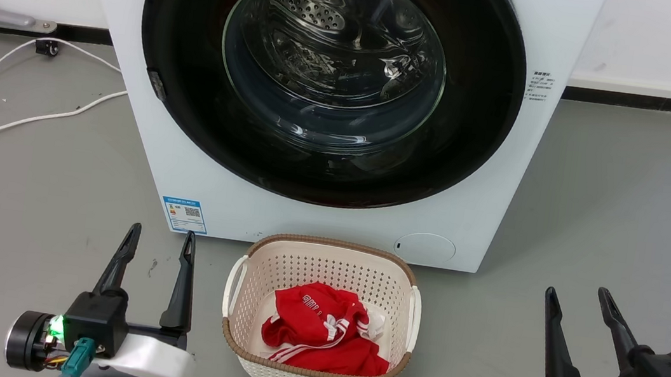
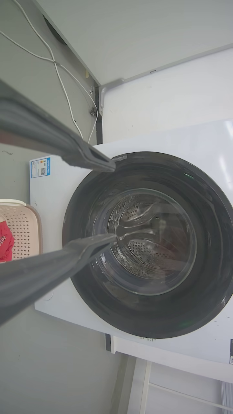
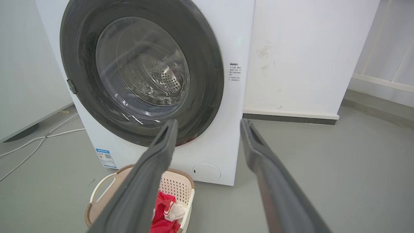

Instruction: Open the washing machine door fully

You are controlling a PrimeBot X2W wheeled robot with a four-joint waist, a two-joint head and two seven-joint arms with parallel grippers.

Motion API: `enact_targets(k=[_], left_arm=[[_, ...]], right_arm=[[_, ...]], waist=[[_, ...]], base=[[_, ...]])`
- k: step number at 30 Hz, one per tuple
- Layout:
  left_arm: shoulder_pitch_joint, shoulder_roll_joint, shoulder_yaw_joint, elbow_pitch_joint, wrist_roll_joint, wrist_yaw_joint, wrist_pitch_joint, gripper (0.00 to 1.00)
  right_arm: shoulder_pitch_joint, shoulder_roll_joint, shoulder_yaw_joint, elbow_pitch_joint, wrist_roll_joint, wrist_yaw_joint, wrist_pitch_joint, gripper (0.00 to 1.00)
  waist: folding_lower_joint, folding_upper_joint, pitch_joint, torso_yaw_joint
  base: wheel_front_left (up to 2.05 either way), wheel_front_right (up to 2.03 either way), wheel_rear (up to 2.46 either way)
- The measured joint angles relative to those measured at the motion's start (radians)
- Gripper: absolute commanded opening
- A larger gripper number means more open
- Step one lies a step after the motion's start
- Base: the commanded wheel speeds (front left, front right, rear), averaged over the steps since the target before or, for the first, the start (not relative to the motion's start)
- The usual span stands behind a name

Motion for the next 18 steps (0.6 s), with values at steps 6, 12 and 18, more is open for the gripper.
enact_targets(k=[6, 12, 18], left_arm=[[0.009, -0.010, 0.004, -0.003, 0.024, -0.003, -0.010, 1.00], [0.009, -0.016, 0.010, -0.002, 0.024, -0.009, -0.011, 1.00], [0.009, -0.019, 0.017, 0.002, 0.023, -0.016, -0.012, 1.00]], right_arm=[[0.002, 0.000, 0.001, 0.001, -0.024, 0.000, -0.008, 1.00], [0.002, 0.000, 0.000, 0.007, -0.017, 0.000, -0.011, 1.00], [0.002, 0.000, 0.001, 0.018, -0.003, 0.000, -0.012, 0.40]], waist=[[0.0000, 0.0000, -0.001, 0.000], [0.0000, 0.0000, 0.000, 0.002], [0.0000, 0.0000, 0.001, 0.002]], base=[[0.00, 0.00, 0.00], [0.00, 0.00, 0.00], [0.00, 0.00, 0.00]])
